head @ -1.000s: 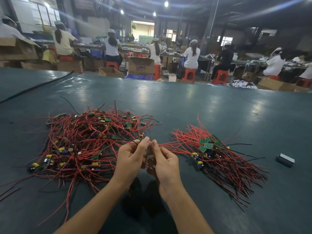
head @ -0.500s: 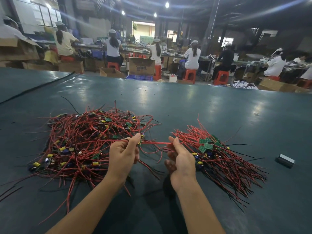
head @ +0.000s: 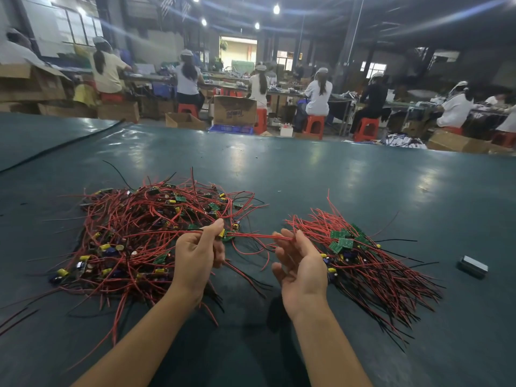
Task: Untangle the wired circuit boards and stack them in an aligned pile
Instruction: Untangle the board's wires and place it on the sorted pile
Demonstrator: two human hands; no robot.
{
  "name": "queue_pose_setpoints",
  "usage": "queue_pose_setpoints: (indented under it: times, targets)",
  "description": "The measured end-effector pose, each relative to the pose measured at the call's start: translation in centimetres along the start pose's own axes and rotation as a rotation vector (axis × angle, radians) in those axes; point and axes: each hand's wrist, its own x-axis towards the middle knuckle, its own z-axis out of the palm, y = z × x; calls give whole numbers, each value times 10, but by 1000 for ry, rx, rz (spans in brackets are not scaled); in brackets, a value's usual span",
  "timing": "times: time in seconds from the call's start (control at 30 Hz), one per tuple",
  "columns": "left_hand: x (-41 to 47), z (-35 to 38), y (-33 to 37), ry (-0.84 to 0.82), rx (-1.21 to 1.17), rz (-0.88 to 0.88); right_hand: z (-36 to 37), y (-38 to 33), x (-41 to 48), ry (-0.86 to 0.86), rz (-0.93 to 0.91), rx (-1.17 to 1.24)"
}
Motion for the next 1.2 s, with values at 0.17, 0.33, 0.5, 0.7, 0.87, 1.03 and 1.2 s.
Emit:
queue_pose_setpoints:
  times: [0.17, 0.33, 0.5, 0.7, 0.87, 1.03, 1.2]
  targets:
    - [-3, 3, 2, -42, -8, 3, -2, -1, 2, 48, -14, 34]
    - [-5, 5, 6, -74, 16, 42, -3, 1, 4, 71, -39, 46]
    - [-6, 6, 11, -67, 47, 114, 1, 5, 3, -11, -24, -136]
    - [-15, 9, 4, -247, 315, 257, 23, 25, -11, -147, -223, -283]
    - [-16, 6, 4, -324, 567, 456, 25, 18, -14, -112, -153, -150]
    - [-14, 0, 2, -511, 939, 581, 21, -18, -9, -83, -152, -38]
    - [-7, -10, -6, -498, 1000, 560, 13, -71, 9, -62, -194, -339]
